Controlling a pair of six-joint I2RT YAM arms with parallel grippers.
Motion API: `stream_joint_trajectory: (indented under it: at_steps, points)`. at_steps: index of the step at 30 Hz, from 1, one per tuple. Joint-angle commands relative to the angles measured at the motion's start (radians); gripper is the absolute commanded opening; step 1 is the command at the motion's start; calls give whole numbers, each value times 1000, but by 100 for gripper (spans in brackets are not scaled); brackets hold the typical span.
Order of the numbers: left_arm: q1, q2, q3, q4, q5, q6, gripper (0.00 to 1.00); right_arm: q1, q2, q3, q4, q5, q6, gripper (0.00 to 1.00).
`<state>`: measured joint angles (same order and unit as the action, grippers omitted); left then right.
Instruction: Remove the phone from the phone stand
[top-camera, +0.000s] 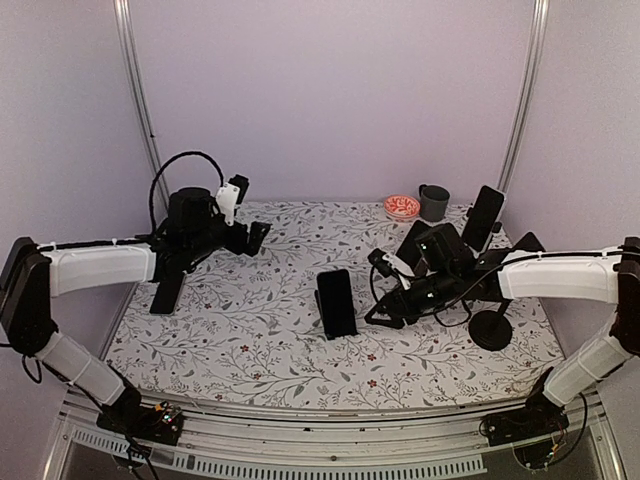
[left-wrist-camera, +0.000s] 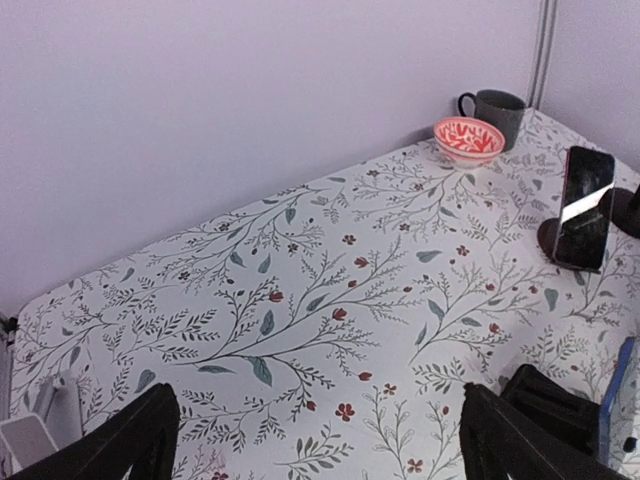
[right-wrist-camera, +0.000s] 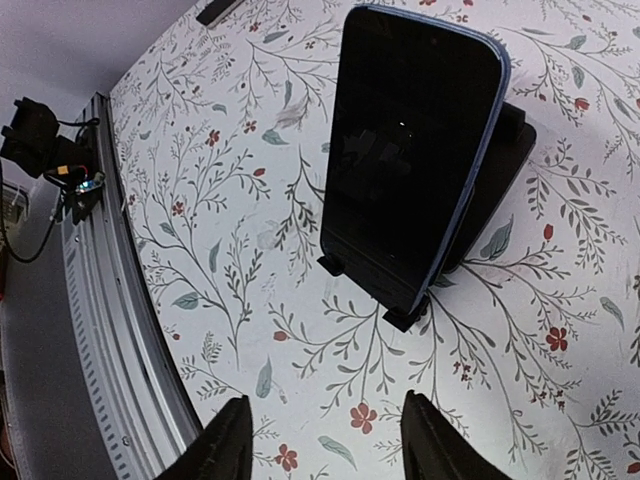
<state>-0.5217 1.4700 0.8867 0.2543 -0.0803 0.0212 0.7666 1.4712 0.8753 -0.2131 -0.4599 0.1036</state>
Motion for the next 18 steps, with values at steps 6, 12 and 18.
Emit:
stream_joint_trajectory:
  at_steps: [6, 12, 18]
  points:
    - [9, -146, -61, -57, -47, -237, 99, 37, 161, -20, 76, 91, -34, 34]
    - [9, -193, -102, -71, -18, -258, 99, 47, 252, -22, 120, 120, -37, 22]
    - [8, -207, -131, -82, -6, -284, 97, 51, 326, -12, 163, 147, -29, 10]
